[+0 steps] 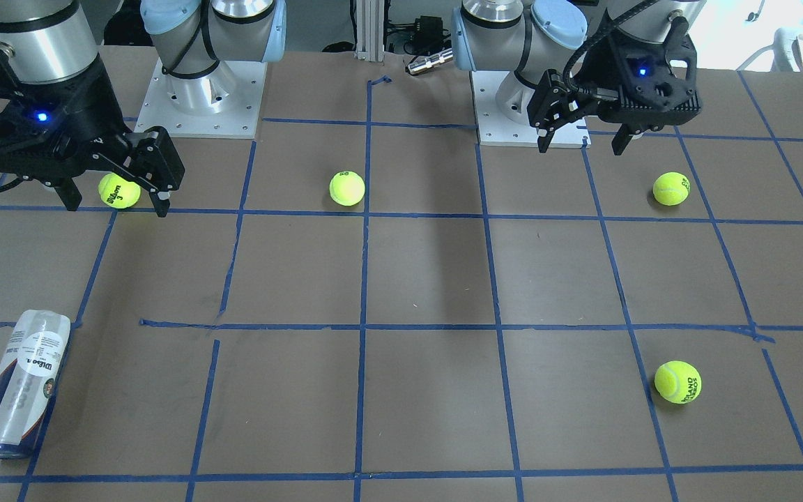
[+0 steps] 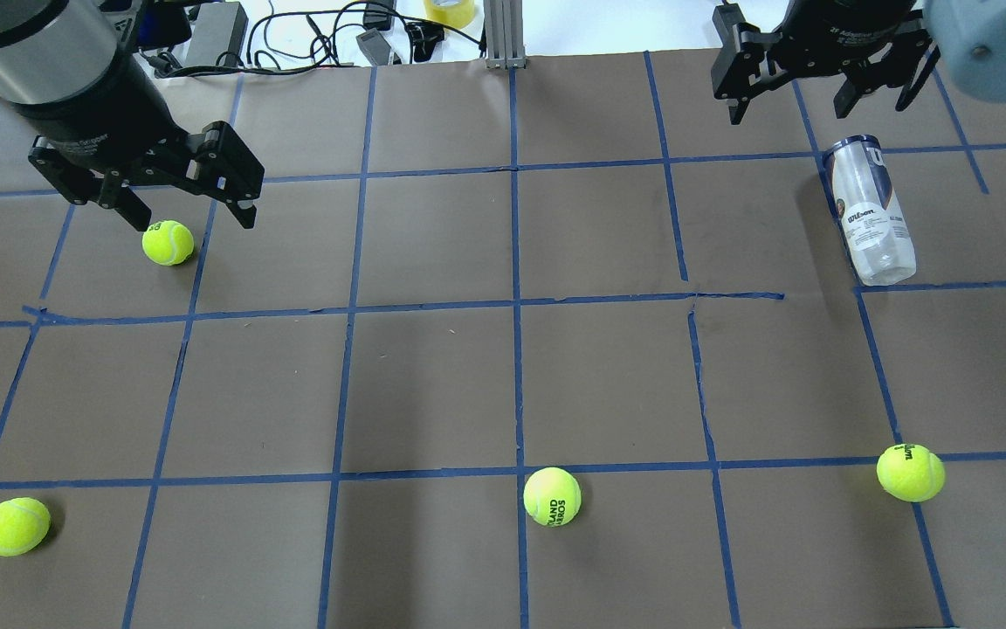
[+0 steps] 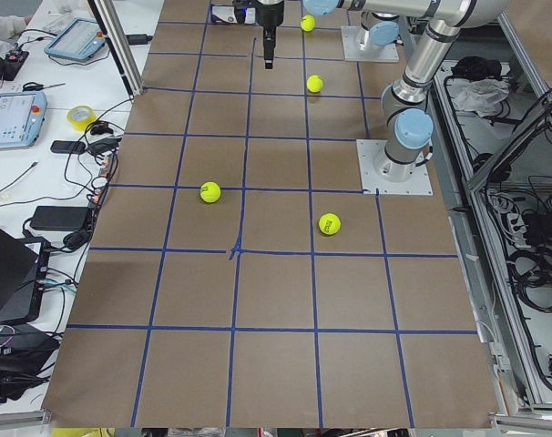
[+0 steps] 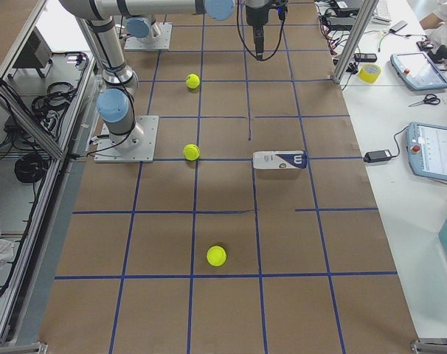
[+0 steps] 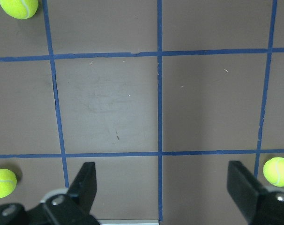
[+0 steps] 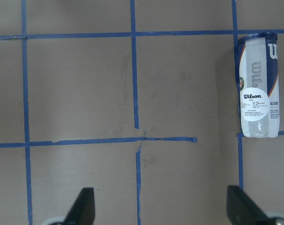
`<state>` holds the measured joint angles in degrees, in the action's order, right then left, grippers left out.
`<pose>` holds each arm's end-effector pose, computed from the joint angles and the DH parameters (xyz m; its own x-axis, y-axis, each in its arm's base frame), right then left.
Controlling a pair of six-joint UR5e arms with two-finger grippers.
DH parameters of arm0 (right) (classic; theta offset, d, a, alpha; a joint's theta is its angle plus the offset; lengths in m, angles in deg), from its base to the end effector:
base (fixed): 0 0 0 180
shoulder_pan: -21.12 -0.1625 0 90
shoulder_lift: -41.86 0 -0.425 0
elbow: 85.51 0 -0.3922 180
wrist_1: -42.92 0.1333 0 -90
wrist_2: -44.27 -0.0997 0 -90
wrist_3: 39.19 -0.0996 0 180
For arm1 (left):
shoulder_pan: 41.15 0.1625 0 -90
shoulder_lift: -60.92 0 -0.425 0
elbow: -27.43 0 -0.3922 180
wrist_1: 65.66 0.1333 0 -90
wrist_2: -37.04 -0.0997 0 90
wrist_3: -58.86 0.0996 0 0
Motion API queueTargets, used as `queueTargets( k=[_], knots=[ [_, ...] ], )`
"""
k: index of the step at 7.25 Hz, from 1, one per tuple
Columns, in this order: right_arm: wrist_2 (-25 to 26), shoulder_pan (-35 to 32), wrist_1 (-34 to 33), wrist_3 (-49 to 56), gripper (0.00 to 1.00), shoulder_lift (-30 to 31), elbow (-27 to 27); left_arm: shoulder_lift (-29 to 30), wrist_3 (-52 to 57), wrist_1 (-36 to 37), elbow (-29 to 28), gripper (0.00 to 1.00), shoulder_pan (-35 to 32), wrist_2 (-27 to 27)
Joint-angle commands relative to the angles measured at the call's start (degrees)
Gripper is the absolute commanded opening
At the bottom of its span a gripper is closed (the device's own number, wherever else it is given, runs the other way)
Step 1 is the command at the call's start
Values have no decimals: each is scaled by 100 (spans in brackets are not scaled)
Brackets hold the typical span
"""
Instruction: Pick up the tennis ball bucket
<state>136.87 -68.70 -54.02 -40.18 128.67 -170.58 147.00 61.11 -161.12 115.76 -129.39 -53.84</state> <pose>0.1271 -0.5296 0.5154 -0.9987 0.0271 0.0422 0.0204 0.9882 -0.1517 -0.1175 -0.4650 0.5253 -0.9998 0.0085 -0.0154 0.0085 1.0000 -0.0017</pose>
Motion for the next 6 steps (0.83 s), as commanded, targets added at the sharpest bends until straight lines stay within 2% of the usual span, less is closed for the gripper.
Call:
queueTargets(
  k=[1, 6],
  knots=[
    [48, 8, -9, -7, 100, 11, -36, 5, -6, 18, 0, 100, 0, 0],
    [-22, 17, 35, 2, 100, 37, 86, 14, -6, 36, 18, 100, -9, 17]
  ],
)
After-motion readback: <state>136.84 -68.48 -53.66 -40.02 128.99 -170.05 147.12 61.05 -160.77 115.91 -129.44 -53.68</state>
